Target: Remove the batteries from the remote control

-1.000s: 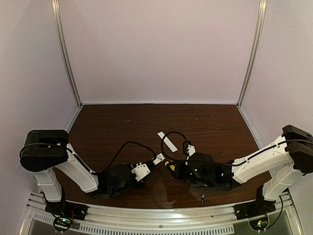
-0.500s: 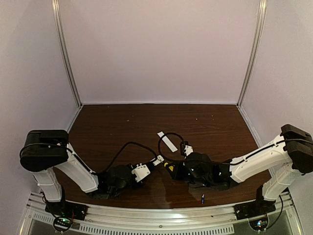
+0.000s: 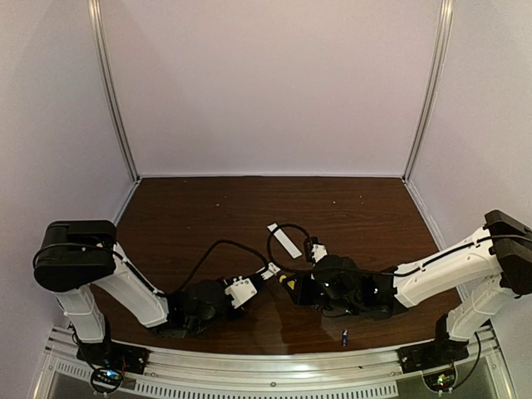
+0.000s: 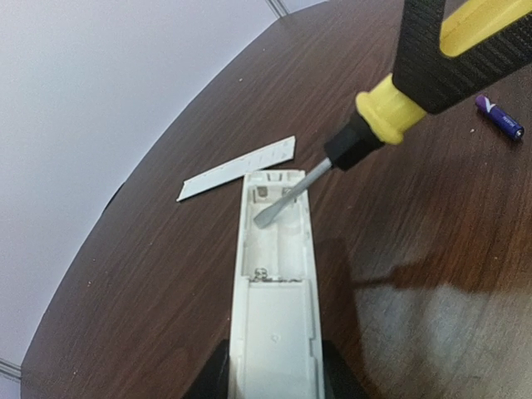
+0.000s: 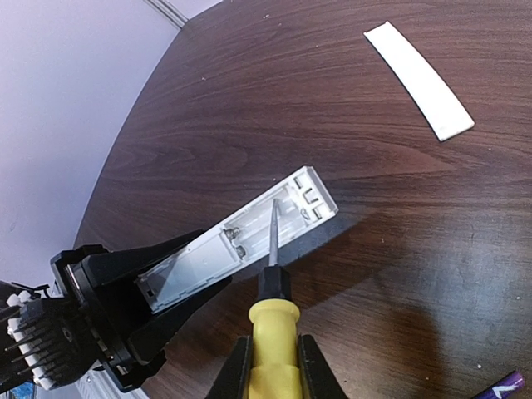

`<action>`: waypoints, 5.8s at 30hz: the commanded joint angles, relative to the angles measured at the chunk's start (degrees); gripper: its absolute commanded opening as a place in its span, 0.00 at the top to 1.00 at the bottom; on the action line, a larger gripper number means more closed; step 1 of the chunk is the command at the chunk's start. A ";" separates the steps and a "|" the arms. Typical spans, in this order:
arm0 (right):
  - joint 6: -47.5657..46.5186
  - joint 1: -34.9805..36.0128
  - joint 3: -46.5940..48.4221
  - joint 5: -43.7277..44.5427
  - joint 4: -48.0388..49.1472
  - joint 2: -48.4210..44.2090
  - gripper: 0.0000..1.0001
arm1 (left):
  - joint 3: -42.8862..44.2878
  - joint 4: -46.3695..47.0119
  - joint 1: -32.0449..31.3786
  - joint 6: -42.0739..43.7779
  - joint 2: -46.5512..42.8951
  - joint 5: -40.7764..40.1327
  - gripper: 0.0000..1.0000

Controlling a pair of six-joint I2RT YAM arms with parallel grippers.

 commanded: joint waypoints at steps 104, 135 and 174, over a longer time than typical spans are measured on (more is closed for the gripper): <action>-16.33 -17.43 -7.73 10.36 3.97 9.94 0.73 | -1.92 -7.48 7.28 -18.51 -14.56 -8.73 1.00; -13.69 -17.30 -9.27 9.12 -4.13 -4.78 0.12 | 6.85 -25.62 6.89 -44.39 -13.73 -7.40 1.00; -12.82 -17.15 -12.45 8.19 -2.09 -6.37 0.00 | 20.78 -40.40 6.43 -73.45 4.87 -10.66 0.97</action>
